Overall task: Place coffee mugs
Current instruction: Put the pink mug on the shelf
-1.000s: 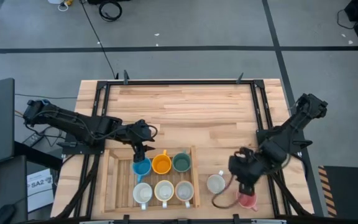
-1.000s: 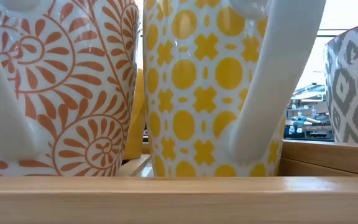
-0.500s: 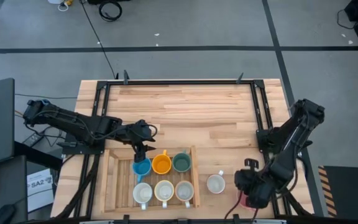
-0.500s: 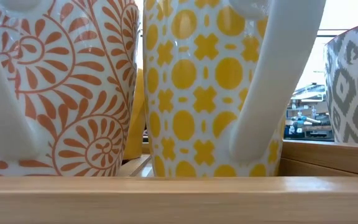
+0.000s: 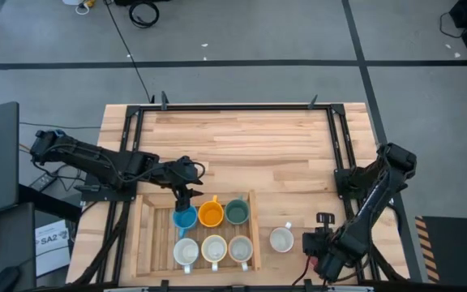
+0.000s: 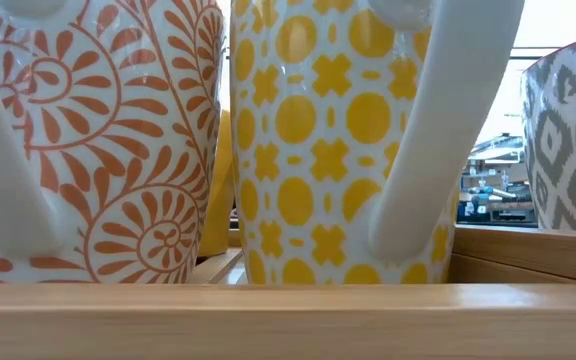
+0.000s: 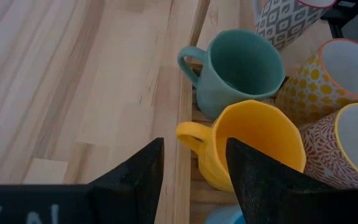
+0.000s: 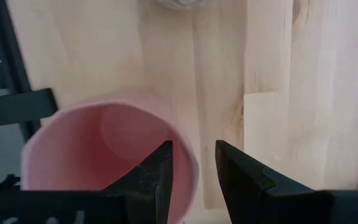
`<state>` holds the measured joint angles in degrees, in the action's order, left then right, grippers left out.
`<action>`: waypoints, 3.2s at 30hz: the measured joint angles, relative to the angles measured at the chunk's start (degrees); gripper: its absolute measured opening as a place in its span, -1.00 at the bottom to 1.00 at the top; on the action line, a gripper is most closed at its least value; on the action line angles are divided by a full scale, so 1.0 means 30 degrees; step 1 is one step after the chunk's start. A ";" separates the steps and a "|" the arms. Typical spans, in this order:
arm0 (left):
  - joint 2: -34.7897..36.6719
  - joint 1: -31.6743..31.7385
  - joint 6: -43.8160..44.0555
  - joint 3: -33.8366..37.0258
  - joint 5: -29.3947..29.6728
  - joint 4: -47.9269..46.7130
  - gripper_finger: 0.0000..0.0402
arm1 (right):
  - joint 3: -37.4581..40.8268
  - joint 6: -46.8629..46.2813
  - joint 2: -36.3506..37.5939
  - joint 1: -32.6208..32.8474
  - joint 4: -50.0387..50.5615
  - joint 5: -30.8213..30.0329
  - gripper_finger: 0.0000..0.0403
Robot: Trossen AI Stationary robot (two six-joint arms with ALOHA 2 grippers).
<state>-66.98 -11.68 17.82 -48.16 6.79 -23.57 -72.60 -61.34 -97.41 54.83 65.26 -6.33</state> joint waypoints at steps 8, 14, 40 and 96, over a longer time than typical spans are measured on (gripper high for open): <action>0.0000 0.0000 0.0003 0.0000 0.0003 0.0000 -0.10 | -0.0007 -0.0057 -0.0700 -0.0109 0.0012 0.0147 -0.37; 0.0000 -0.0007 0.0000 0.0000 0.0001 0.0085 -0.10 | -0.0015 -0.0005 -0.1069 -0.0189 0.0040 0.0181 -0.37; -0.0006 -0.0007 0.0000 0.0000 -0.0001 0.0282 -0.10 | 0.0001 0.1005 -0.0934 -0.1230 0.0157 0.2677 -0.84; -0.0007 -0.0005 -0.0147 0.0000 0.0005 0.0940 -0.10 | -0.0015 1.1016 0.3981 -2.3205 -1.1056 0.1650 -0.85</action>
<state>-67.00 -11.70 17.38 -48.16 6.80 -20.75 -72.64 -28.29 -85.47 -14.79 32.09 -1.38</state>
